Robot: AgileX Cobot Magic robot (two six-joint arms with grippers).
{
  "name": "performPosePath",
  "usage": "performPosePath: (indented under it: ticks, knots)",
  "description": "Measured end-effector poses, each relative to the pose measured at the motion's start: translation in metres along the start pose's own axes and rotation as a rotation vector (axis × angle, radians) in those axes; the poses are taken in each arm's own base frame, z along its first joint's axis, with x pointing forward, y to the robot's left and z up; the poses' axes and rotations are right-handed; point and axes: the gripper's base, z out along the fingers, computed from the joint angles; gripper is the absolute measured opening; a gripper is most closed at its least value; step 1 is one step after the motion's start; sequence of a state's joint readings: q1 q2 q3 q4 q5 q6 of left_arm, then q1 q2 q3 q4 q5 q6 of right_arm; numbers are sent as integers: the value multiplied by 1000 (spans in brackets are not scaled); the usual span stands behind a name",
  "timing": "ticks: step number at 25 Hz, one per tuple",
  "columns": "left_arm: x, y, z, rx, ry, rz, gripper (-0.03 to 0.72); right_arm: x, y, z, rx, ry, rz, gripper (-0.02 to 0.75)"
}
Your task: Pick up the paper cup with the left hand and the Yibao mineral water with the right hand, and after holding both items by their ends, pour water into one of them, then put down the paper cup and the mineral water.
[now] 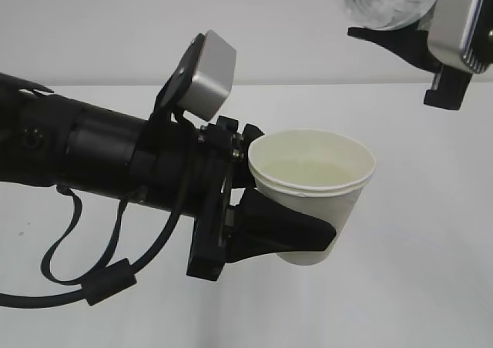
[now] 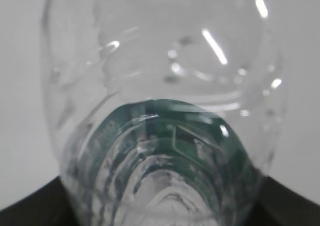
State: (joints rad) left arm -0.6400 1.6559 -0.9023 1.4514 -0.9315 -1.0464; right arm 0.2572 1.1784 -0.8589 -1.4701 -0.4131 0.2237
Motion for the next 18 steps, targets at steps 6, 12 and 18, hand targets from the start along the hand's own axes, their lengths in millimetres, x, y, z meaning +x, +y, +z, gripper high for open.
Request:
performPosePath:
  ticks: [6, 12, 18]
  knots:
    - [0, 0, 0, 0, 0, 0, 445, 0, -1, 0, 8, 4, 51, 473]
    - [0, 0, 0, 0, 0, 0, 445, 0, -2, 0, 22, 2, 137, 473]
    - [0, 0, 0, 0, 0, 0, 445, -1, -5, -1, 50, -13, 209, 473]
